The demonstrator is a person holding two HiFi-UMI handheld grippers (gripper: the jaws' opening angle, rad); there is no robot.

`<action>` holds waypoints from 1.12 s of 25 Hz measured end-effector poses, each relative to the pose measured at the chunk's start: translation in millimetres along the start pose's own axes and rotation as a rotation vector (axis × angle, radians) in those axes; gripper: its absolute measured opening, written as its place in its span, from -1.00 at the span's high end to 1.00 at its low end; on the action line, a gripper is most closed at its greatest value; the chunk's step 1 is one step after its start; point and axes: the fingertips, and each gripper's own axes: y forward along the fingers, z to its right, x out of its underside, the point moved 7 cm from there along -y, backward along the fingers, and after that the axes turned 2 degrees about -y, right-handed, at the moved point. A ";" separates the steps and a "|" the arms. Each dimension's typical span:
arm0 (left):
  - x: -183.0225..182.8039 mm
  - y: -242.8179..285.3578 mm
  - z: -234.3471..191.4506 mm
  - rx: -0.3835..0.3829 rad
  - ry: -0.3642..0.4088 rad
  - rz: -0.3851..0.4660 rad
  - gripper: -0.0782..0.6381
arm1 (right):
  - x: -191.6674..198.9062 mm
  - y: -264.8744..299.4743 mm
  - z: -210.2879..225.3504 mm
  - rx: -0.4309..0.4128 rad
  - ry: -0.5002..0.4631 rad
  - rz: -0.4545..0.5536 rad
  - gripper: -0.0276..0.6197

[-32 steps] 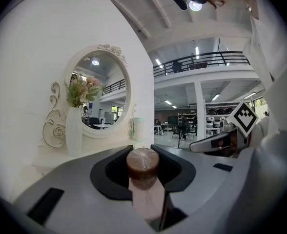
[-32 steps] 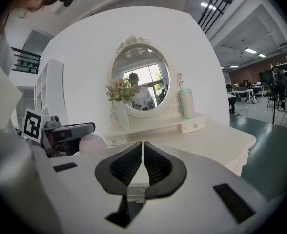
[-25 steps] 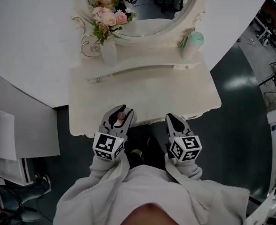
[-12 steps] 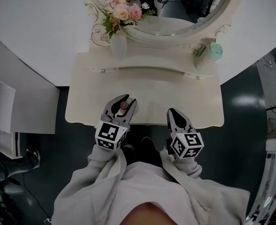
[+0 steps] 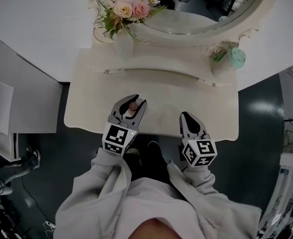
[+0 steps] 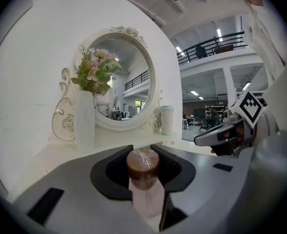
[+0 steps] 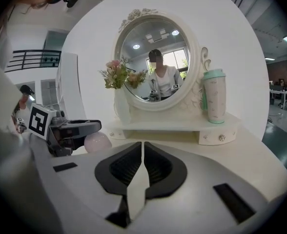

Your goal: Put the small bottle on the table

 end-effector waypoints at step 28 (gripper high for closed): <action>57.7 128.7 -20.8 -0.012 0.112 -0.080 0.42 | 26.7 90.8 50.3 0.008 0.092 -0.061 0.79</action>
